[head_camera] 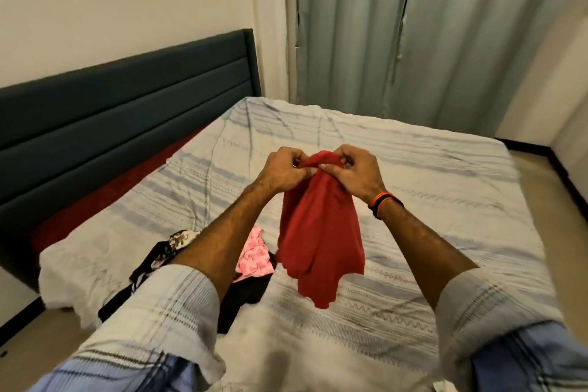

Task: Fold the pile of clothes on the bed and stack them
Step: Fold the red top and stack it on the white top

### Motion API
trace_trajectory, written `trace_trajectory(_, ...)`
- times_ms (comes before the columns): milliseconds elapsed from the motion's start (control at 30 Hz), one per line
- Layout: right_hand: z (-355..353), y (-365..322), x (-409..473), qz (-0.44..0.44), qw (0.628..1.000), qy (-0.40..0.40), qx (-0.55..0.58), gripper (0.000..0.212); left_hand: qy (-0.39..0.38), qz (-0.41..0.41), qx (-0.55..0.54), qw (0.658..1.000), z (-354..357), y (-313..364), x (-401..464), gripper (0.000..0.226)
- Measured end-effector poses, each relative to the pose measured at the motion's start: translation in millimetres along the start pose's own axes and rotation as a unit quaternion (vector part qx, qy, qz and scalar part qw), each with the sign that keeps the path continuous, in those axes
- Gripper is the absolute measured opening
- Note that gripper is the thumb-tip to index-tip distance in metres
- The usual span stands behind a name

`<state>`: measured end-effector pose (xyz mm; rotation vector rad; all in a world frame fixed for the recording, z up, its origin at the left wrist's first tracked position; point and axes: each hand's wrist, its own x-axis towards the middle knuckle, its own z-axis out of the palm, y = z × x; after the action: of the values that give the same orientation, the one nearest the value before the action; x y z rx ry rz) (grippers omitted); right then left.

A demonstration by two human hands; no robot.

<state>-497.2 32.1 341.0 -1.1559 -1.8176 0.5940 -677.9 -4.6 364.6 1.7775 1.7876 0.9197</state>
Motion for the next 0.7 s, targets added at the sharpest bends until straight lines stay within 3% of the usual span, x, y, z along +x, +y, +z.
trace_trajectory(200, -17, -19, 16, 0.015, 0.995, 0.097, 0.037, 0.017, -0.076, -0.012, 0.05, 0.996, -5, -12, 9, 0.019)
trace_trajectory(300, -32, -26, 23, 0.031, 0.99, 0.134, 0.044, 0.016, -0.059, -0.003, 0.035, 0.998, -12, -8, 19, 0.021)
trace_trajectory(533, -57, -34, 30, 0.076, 0.981, 0.175, -0.032, 0.018, 0.046, 0.065, -0.158, 0.984, -19, 31, 49, 0.014)
trace_trajectory(700, -58, -47, 25, 0.025, 0.989, 0.135, -0.055, 0.032, 0.082, 0.051, -0.29, 0.952, -16, 62, 60, 0.016)
